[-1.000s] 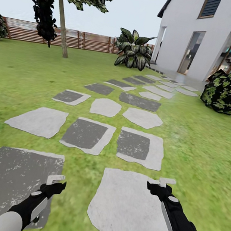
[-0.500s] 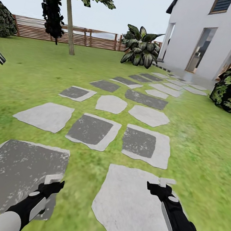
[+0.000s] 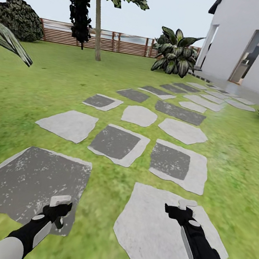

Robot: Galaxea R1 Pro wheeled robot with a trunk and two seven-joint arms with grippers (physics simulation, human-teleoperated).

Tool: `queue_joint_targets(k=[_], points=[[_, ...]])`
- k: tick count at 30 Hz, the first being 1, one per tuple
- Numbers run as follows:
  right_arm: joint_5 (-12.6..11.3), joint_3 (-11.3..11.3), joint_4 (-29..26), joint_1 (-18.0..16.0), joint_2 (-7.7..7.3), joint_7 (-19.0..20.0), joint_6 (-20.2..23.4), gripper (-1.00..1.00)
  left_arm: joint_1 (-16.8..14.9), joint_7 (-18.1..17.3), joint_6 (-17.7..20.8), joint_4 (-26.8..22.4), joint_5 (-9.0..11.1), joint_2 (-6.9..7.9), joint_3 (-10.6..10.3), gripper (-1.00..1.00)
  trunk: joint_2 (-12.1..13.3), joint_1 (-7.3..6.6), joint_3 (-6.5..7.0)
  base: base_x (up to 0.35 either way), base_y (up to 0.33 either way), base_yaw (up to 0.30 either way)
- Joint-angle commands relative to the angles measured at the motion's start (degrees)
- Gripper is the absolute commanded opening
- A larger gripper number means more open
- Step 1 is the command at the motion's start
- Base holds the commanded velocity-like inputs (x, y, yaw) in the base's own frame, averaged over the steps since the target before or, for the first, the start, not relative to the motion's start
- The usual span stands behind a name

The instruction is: In the garden, pick up the pesticide atomizer on the floor and spray pesticide onto both trees until each tree trunk is fully covered.

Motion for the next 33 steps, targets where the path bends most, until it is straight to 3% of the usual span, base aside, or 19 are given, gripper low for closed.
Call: queue_joint_targets(k=[1,11,20,33], points=[[0.0,0.0,0.0,0.0,-0.01,0.0,0.0,1.00,0.0,0.0,0.0,0.0,0.0,0.03,0.0,1.00,-0.4,0.22,-0.19,0.000,0.000,0.277],[0.0,0.0,-0.1,0.0,-0.02,0.0,0.0,1.00,0.0,-0.2,-0.1,0.0,0.0,0.05,0.3,1.00,-1.3,0.87,-2.37,0.000,0.000,0.075],[0.0,0.0,-0.1,0.0,-0.02,0.0,0.0,1.00,0.0,0.0,-0.2,0.0,0.0,-0.17,0.3,1.00,-1.3,0.87,-2.69,-0.003,-0.005,0.000],[0.0,0.0,-0.1,0.0,-0.02,0.0,0.0,1.00,0.0,0.2,-2.9,0.0,-0.1,-0.40,0.3,1.00,-1.3,0.87,-3.16,-0.108,-0.220,0.157]])
